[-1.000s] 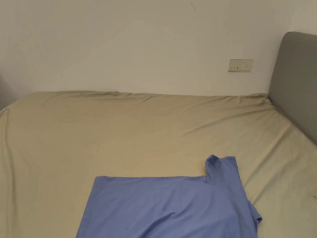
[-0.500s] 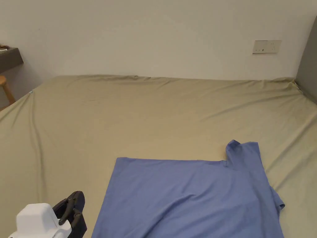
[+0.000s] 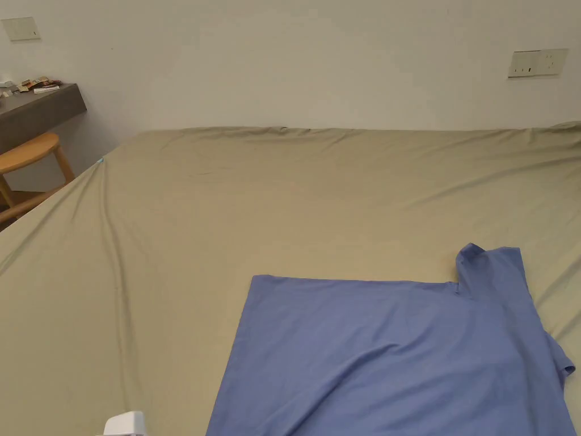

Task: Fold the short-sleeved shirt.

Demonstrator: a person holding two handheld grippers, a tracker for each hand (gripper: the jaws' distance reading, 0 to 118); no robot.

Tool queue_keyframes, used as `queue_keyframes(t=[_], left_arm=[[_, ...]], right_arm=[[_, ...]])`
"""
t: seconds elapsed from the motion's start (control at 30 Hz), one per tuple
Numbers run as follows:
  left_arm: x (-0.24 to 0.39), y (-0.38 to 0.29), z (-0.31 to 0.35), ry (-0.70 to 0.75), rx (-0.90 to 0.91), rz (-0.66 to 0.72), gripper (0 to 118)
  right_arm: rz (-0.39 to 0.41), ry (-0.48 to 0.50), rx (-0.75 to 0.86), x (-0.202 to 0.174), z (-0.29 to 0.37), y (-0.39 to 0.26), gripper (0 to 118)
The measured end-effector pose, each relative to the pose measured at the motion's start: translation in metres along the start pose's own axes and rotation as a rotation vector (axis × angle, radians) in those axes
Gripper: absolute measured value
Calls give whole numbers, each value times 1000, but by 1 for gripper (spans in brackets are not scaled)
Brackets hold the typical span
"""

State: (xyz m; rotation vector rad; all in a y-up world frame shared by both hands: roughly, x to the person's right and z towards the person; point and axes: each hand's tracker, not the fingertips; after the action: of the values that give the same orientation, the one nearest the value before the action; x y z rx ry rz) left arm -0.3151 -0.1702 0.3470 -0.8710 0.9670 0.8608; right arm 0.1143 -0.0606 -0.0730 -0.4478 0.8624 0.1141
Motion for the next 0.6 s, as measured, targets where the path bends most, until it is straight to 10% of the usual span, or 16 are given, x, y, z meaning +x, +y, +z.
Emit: queue_keyframes(t=[0.13, 0.2, 0.27, 0.3, 0.37, 0.5, 0.6], left_arm=[[3, -5, -4, 60, 4, 4, 69], [11, -5, 7, 51, 13, -34, 29], [18, -5, 16, -16, 7, -52, 3], [21, -6, 18, -35, 3, -40, 3], [28, -7, 15, 23, 34, -104, 3], [38, -10, 25, 7, 57, -137, 3], [48, -13, 31, 14, 67, -170, 3]], right_arm=[[2, -4, -109, 7, -12, -12, 2], [9, -6, -187, 10, -21, -18, 10], [9, -7, -291, 12, -33, -24, 51], [11, -6, -361, 13, -41, -28, 88], [10, -23, -481, 15, -57, -40, 118], [8, -15, -601, 23, -79, -62, 100], [-18, -5, -669, 25, -88, -74, 42]])
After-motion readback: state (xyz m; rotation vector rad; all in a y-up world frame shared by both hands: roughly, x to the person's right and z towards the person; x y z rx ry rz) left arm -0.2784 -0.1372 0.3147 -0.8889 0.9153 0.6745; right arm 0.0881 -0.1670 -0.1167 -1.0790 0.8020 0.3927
